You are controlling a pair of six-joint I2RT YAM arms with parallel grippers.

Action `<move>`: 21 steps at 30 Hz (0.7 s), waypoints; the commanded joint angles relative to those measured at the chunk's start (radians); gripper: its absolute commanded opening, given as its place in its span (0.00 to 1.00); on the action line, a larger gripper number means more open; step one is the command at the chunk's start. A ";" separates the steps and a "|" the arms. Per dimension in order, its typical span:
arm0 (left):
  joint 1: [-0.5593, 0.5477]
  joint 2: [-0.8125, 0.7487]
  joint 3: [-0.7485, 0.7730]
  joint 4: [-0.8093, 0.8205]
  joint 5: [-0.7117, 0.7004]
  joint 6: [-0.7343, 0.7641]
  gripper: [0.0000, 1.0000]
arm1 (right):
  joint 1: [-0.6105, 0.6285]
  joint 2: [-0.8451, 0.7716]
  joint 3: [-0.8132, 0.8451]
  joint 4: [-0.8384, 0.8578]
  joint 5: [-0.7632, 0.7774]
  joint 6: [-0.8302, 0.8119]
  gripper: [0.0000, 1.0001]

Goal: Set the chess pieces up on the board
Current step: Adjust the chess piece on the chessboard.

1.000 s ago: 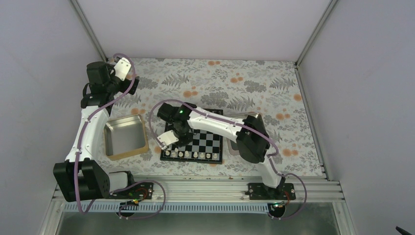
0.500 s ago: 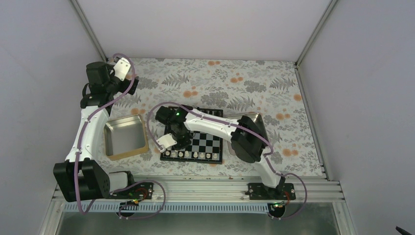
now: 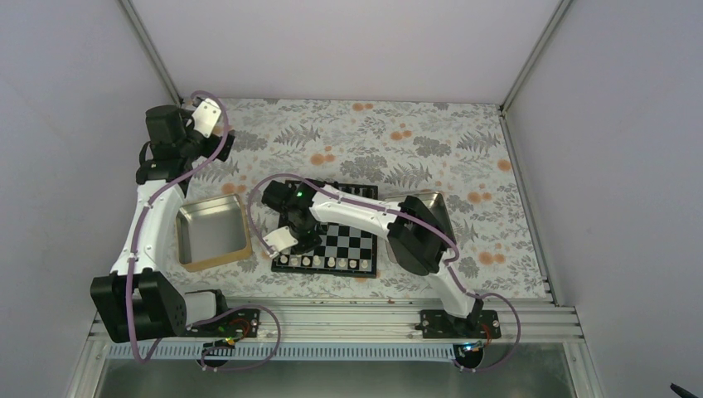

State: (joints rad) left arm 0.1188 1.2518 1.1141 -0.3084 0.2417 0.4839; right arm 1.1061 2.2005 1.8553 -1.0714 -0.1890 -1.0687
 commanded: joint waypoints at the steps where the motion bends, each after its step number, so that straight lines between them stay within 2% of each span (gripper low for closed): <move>1: 0.008 -0.029 -0.009 0.024 0.025 0.002 1.00 | 0.010 0.033 0.022 0.016 -0.004 0.002 0.24; 12: 0.010 -0.027 -0.010 0.023 0.033 0.004 1.00 | 0.008 0.047 0.020 0.008 -0.013 -0.001 0.20; 18: 0.011 -0.029 -0.010 0.023 0.034 0.003 1.00 | 0.008 0.052 0.021 0.003 -0.012 -0.003 0.05; 21: 0.012 -0.026 -0.010 0.024 0.035 0.003 1.00 | 0.005 0.046 0.019 0.001 -0.007 0.001 0.04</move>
State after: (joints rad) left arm 0.1226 1.2404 1.1133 -0.3084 0.2489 0.4839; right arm 1.1057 2.2345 1.8572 -1.0668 -0.1894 -1.0691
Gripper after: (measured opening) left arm 0.999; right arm 0.061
